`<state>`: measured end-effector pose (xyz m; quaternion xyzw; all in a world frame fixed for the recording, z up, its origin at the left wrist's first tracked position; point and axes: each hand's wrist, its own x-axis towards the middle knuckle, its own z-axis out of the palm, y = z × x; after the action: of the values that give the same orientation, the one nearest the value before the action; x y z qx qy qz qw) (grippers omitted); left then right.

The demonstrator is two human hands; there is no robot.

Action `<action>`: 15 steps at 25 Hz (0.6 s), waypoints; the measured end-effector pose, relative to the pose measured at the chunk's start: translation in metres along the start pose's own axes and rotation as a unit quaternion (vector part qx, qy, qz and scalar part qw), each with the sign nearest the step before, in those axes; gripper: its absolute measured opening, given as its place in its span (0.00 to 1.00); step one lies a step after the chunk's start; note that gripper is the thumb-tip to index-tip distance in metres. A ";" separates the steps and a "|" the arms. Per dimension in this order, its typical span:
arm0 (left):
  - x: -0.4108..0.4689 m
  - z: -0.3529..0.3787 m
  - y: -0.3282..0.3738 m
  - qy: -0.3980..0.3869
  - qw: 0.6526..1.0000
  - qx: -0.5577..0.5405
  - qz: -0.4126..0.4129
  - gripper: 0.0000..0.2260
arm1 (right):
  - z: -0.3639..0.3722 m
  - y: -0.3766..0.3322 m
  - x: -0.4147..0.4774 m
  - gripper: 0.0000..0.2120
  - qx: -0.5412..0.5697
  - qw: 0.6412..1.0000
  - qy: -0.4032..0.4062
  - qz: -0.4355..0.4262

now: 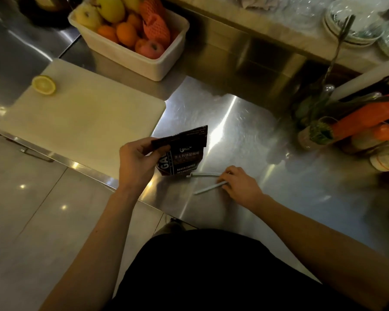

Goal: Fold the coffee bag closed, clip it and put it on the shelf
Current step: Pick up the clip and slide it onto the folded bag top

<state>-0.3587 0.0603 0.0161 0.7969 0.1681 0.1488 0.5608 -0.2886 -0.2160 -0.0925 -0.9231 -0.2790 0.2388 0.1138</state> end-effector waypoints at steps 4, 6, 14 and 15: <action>0.006 -0.013 -0.010 -0.025 1.000 -0.011 -0.009 0.09 | 0.002 0.002 0.001 0.08 0.010 0.999 0.009 0.051; 0.010 -0.015 -0.015 -0.037 0.999 -0.019 -0.023 0.08 | 0.000 0.001 -0.003 0.07 0.047 0.994 0.036 0.087; 0.008 0.014 -0.012 -0.081 0.996 -0.023 -0.023 0.08 | -0.059 0.012 -0.038 0.06 0.214 0.932 0.250 0.150; 0.004 0.022 -0.010 -0.084 0.996 -0.028 -0.030 0.08 | -0.071 0.012 -0.041 0.06 0.221 0.931 0.259 0.130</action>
<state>-0.3464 0.0466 -0.0008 0.7850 0.1400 0.0686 0.5996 -0.2767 -0.2545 -0.0199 -0.9327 -0.0576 0.0599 0.3509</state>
